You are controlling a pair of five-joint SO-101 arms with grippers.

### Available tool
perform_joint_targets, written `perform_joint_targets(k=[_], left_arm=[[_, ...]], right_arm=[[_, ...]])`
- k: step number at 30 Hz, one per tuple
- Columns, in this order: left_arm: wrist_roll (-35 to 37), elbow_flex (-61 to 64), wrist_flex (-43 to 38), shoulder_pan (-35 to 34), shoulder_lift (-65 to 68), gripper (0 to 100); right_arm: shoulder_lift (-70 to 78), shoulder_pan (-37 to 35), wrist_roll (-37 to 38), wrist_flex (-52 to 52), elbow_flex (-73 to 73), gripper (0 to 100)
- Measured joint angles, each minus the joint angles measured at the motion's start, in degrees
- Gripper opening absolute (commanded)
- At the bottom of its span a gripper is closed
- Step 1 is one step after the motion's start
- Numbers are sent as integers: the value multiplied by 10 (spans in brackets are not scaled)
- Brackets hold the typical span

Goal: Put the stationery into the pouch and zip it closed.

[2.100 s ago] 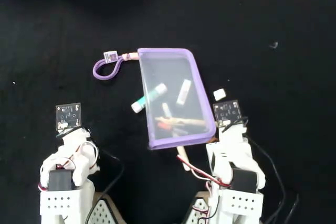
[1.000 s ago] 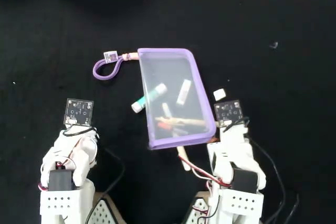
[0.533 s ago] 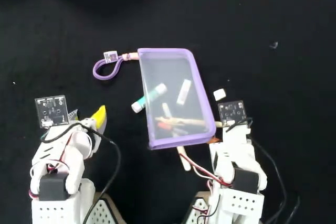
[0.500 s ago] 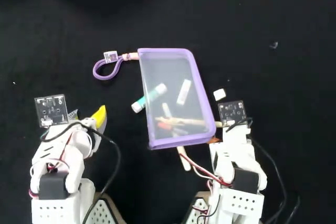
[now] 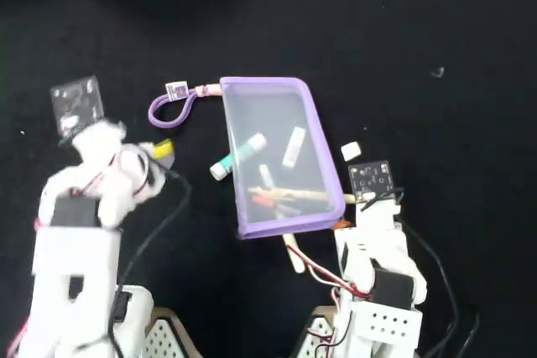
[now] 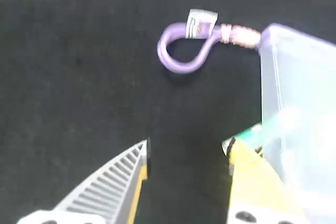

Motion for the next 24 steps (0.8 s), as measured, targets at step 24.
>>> perform_joint_targets(k=[24], left_arm=[[299,-468,-4,127,694,255]], right_arm=[[0,0,0,0,0,24]])
